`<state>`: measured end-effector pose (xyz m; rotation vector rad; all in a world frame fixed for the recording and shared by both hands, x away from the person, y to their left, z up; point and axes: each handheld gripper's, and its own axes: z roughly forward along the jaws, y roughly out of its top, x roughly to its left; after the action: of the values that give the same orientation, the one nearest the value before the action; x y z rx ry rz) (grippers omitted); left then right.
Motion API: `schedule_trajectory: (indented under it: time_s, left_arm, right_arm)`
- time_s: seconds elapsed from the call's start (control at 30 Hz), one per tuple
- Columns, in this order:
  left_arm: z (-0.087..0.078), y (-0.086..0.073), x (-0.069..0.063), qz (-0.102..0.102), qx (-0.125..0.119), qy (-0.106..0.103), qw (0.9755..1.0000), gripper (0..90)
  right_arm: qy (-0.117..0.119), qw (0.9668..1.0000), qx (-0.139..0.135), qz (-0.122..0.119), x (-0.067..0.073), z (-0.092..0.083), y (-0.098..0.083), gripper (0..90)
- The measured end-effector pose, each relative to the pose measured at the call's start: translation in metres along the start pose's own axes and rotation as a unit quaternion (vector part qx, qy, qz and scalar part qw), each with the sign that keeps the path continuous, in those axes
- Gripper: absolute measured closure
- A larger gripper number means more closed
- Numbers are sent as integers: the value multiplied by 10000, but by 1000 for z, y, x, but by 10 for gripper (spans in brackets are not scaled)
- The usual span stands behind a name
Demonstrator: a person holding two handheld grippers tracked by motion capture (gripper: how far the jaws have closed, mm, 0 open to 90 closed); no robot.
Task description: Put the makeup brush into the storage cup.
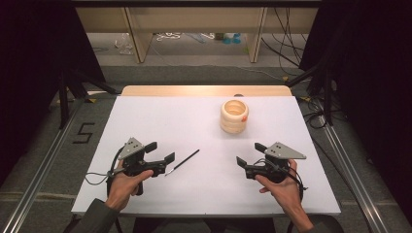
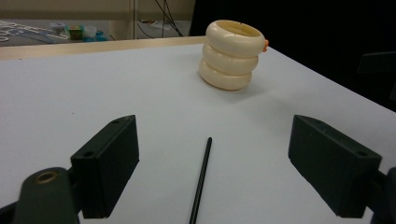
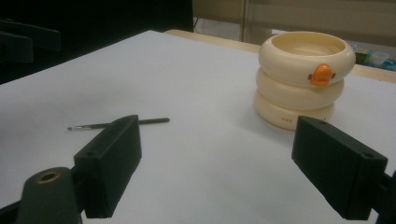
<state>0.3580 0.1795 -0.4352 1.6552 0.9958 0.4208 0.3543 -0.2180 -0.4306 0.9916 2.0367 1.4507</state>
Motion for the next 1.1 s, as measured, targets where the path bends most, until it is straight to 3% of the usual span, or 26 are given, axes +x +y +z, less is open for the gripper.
schedule_trajectory:
  time_s: [0.37, 0.53, 0.6, 0.63, 0.77, 0.87, 0.9, 0.93, 1.0, 1.03, 1.1]
  left_arm:
    - [3, 0, -1, 135, 197, -30, 9997, 160]
    - [6, 0, -1, 93, 396, -57, 9992, 159]
    - [8, 1, -1, 108, 465, -78, 9988, 159]
    - [8, 3, 0, 251, 535, -87, 9982, 159]
    - [12, 7, 2, 222, 703, -107, 9972, 158]
    - [17, 10, 3, 249, 911, -178, 9954, 158]
    - [19, 11, 3, 299, 1002, -209, 9943, 160]
    - [22, 13, 3, 403, 1195, -235, 9917, 160]
    - [24, 13, 3, 461, 1268, -220, 9906, 164]
    - [27, 14, 5, 625, 1526, -245, 9860, 166]
    - [30, 15, 5, 622, 1566, -224, 9854, 164]
  right_arm:
    - [-16, 9999, 85, -59, 0, -1, 1, 167]
    - [-1, 9999, 91, -43, 0, 0, 0, 167]
    - [12, 9999, 146, -53, 1, -1, 0, 167]
    - [13, 9999, 108, -88, 1, 0, 0, 167]
    - [9, 9998, 175, -105, 1, -1, 0, 167]
    - [14, 9997, 182, -136, 1, -1, 0, 167]
    - [16, 9997, 200, -140, 1, -1, 0, 167]
    - [48, 9997, 198, -136, 2, -1, 0, 167]
    - [69, 9997, 172, -147, 2, 0, -1, 167]
    - [54, 9996, 222, -138, 2, 0, 0, 167]
    - [33, 9995, 269, -155, 2, -1, 0, 168]
